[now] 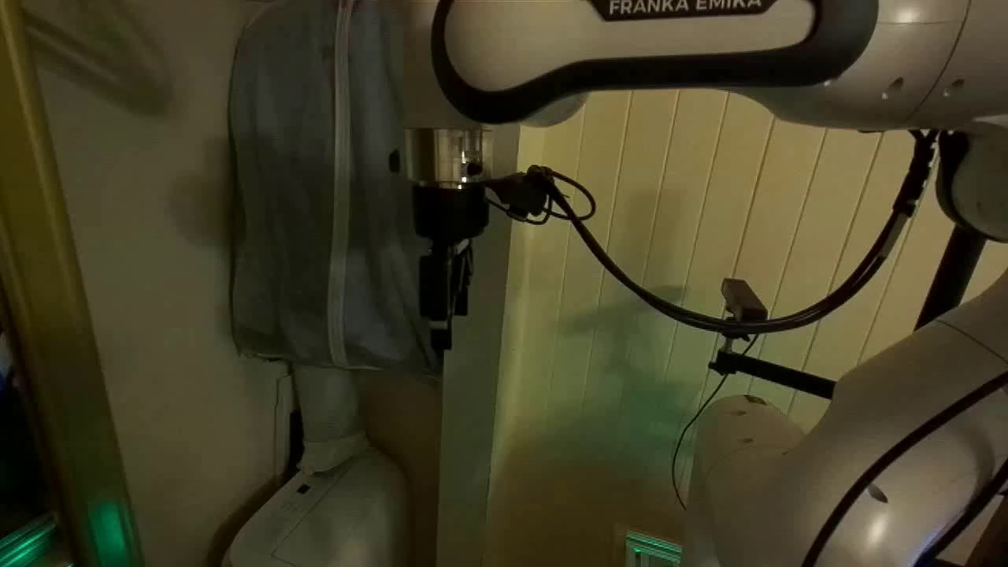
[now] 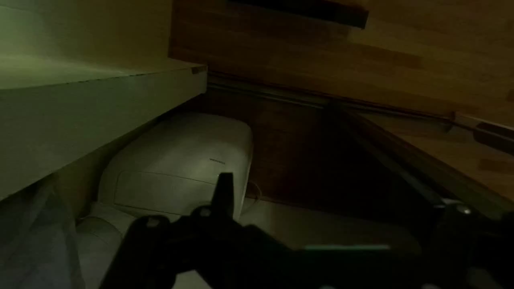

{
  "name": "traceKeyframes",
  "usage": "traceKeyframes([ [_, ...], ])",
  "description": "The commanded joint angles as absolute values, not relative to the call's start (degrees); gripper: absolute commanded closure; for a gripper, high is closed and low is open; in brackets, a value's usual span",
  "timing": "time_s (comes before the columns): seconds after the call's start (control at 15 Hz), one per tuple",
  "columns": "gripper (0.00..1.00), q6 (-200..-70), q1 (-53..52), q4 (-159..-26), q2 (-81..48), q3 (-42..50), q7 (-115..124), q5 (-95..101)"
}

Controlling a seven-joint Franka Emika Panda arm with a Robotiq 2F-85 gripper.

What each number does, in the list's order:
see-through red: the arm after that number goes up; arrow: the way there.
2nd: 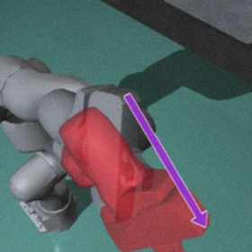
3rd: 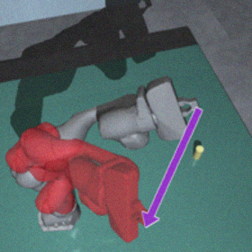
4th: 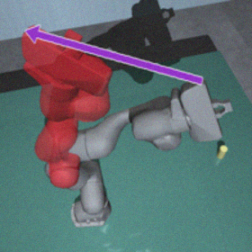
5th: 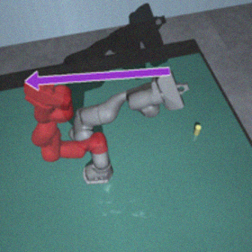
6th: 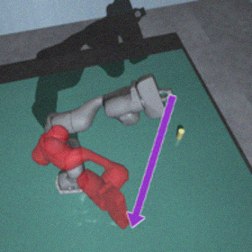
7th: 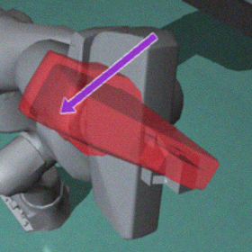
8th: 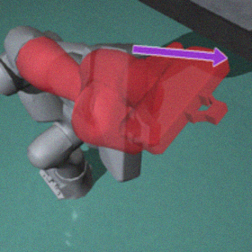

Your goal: Remove one white hanger from the rail then hang it back on the rail.

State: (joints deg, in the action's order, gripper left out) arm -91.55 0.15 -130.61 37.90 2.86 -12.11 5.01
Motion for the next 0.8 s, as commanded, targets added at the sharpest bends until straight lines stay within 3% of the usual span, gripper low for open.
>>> traceKeyframes([
  [0.0,0.00,-91.43,-0.38,-130.49,37.87,3.22,-11.86,5.22],
  [0.27,0.00,-91.43,-0.38,-130.49,37.87,3.22,-11.86,5.22],
  [0.73,0.00,-94.86,-0.79,-118.31,41.66,2.86,-8.39,2.01],
])
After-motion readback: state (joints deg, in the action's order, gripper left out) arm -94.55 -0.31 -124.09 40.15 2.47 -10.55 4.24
